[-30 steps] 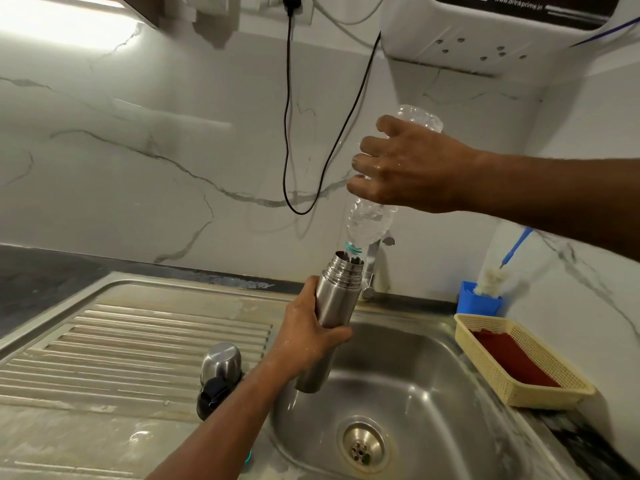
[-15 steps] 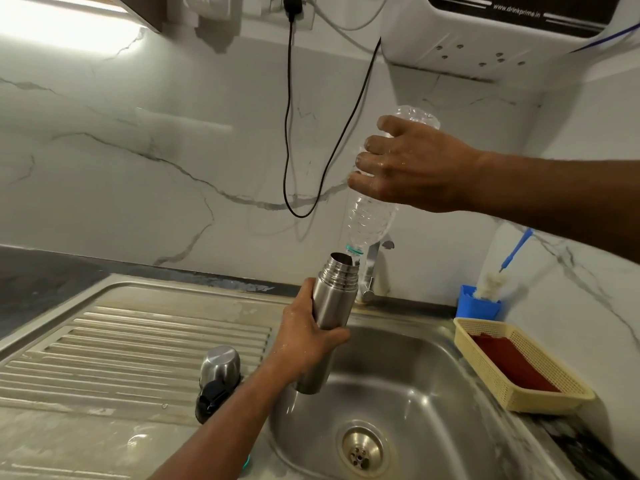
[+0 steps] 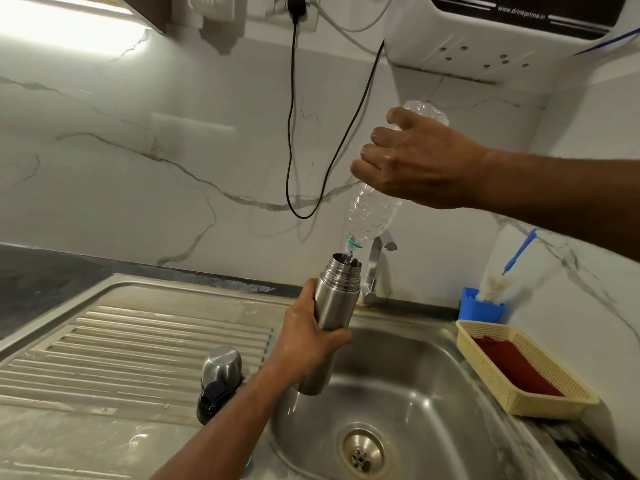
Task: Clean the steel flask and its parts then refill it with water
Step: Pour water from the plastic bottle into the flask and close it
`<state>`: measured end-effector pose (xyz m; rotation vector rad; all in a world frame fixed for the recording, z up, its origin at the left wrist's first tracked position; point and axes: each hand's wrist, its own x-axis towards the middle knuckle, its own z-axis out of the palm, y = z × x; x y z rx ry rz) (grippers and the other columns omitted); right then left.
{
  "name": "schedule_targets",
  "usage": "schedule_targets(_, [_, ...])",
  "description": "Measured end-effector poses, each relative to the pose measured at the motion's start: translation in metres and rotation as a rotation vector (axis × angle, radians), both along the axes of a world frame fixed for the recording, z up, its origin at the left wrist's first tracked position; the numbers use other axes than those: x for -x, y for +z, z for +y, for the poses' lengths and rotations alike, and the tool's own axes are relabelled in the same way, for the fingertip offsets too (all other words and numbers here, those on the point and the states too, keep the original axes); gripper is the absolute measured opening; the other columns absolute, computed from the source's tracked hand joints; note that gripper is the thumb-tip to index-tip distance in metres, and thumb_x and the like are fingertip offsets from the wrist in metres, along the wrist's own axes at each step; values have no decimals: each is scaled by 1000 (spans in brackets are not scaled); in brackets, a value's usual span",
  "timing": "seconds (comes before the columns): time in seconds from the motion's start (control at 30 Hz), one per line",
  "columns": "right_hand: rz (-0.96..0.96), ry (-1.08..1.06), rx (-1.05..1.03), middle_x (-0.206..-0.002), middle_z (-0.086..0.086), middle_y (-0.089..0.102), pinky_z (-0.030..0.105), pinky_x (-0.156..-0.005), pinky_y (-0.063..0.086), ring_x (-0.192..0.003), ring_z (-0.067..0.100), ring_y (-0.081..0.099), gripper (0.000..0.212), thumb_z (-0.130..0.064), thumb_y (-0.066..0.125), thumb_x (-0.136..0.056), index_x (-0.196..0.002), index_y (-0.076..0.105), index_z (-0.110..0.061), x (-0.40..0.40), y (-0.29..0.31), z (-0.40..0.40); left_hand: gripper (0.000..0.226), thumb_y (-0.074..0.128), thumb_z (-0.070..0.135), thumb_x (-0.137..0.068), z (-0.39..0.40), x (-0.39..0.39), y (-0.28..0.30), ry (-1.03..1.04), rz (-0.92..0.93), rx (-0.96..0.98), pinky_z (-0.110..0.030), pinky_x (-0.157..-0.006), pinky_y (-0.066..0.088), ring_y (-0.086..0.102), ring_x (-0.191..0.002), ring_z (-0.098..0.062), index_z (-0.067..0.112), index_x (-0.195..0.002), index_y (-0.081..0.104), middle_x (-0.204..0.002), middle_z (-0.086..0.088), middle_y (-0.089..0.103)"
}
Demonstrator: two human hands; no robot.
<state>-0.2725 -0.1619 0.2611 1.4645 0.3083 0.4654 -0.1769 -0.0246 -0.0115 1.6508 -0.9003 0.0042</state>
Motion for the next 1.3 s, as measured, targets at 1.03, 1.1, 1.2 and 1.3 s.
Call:
schedule_targets(1.03, [-80, 20, 68, -105, 18, 63, 53, -103, 41, -100, 37, 62, 25, -7, 45, -96, -120, 41, -3, -1, 0, 7, 67, 91, 19, -74, 0, -1, -1, 23, 33, 28, -12, -65, 49, 64, -91, -6, 39, -119, 45, -105, 13, 61])
schedule_targets(1.1, [-91, 32, 84, -104, 18, 63, 53, -103, 41, -100, 37, 62, 25, -7, 48, -96, -121, 42, -2, -2, -1, 8, 68, 90, 19, -74, 0, -2, -1, 26, 38, 30, -12, -66, 48, 64, -91, -6, 38, -120, 45, -105, 14, 60])
schedule_targets(1.2, [-102, 41, 86, -101, 17, 62, 53, -102, 41, -98, 36, 61, 24, -6, 49, -97, -120, 42, -2, -3, -1, 8, 69, 91, 19, -75, 0, -2, 0, 27, 46, 29, -11, -66, 47, 63, -92, -4, 39, -122, 44, -105, 15, 60])
schedule_targets(1.3, [-111, 50, 86, -100, 17, 61, 53, -102, 41, -97, 36, 61, 24, -7, 51, -97, -119, 42, -3, -3, -1, 8, 71, 91, 19, -75, -1, -3, 0, 34, 51, 26, -10, -66, 44, 62, -92, -2, 41, -122, 42, -106, 18, 58])
